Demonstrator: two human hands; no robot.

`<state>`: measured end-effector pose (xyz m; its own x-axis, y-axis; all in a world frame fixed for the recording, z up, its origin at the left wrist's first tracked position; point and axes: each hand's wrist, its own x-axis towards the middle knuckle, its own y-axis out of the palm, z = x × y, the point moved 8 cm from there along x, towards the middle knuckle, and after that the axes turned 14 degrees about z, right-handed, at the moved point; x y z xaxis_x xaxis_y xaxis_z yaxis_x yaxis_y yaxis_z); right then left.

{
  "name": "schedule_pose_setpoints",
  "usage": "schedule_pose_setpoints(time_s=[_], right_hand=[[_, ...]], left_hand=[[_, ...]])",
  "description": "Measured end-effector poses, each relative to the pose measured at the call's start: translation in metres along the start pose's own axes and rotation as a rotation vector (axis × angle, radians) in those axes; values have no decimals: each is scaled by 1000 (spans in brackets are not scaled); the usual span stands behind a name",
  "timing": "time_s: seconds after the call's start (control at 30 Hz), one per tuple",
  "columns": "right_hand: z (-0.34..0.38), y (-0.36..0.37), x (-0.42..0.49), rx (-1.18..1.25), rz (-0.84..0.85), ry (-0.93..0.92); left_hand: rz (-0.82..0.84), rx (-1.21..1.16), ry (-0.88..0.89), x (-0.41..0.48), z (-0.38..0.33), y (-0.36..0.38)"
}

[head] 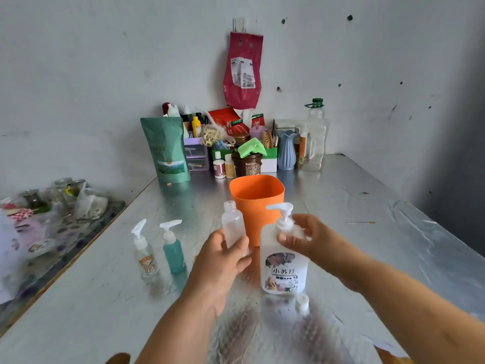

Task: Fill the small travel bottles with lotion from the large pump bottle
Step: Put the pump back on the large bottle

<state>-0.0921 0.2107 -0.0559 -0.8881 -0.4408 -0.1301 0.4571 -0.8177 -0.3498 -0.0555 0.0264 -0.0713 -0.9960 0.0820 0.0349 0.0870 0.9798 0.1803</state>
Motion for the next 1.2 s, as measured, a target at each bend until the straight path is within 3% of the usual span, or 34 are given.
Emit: schedule_pose_setpoints(time_s=[0.2,0.47,0.77,1.0,1.2], right_hand=[[-26,3,1,-108,-111,20],[-27,-18,5,-7,-280,4],[-55,-25,-28,-168,-389,273],[-57,24,-39,-566,-28,260],[-58,34,-28,-670,68,282]], left_hand=[[39,99,4,-5,9,5],[24,426,-44,-8,22,-3],[122,559,-139,-12,58,17],[102,600,-146,-11,78,16],[55,770,-87,-16,83,16]])
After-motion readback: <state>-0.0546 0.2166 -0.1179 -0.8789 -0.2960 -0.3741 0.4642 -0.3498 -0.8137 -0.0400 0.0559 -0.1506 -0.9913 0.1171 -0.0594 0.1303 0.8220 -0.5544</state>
